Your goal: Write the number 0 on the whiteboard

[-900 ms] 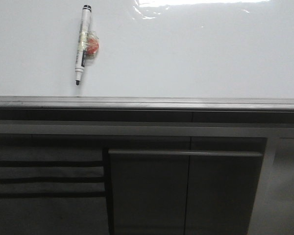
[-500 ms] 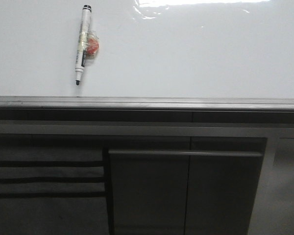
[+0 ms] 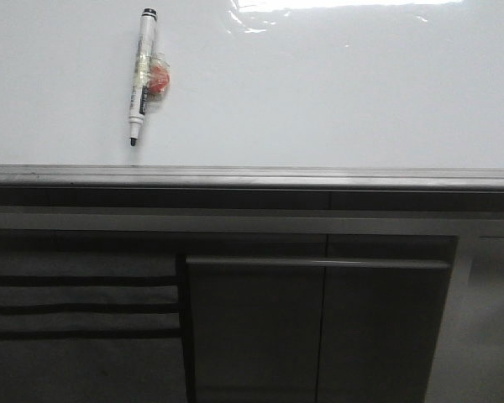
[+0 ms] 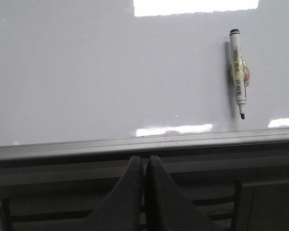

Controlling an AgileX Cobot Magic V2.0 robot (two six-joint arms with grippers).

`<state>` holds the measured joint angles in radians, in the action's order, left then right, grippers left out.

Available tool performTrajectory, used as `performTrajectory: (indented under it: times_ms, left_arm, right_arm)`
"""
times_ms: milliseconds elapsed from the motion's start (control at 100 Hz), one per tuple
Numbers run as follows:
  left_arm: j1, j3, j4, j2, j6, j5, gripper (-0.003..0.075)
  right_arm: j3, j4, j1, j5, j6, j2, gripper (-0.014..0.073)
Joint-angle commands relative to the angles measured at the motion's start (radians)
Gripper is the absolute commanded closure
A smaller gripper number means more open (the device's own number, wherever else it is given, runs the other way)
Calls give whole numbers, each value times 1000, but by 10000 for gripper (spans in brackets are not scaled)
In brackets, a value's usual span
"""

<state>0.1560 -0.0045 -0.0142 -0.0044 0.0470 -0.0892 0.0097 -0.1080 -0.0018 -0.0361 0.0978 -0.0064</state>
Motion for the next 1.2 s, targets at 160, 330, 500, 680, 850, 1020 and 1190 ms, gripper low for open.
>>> performTrajectory:
  times_ms: [160, 330, 500, 680, 850, 1020, 1190]
  left_arm:
    - [-2, 25, -7, -26, -10, 137, 741]
    - [-2, 25, -7, -26, -10, 139, 741]
    - [-2, 20, -27, -26, -10, 144, 741]
    - [-2, -93, -89, -26, -10, 118, 741]
    - [-2, -321, -73, 41, -10, -125, 741]
    - [-2, -564, 24, 221, -8, -400, 741]
    - [-2, -701, 20, 362, -8, -588, 741]
  right_arm:
    - [13, 1, -5, 82, 7, -23, 662]
    - [13, 1, -5, 82, 7, -23, 662]
    - [8, 1, -5, 77, 7, -23, 662]
    - [-110, -68, -5, -8, 7, -21, 662]
    - [-334, -68, -5, -274, 7, 38, 662]
    - [-539, -68, -5, -456, 7, 205, 662]
    - [-632, -68, -5, -504, 15, 334, 662]
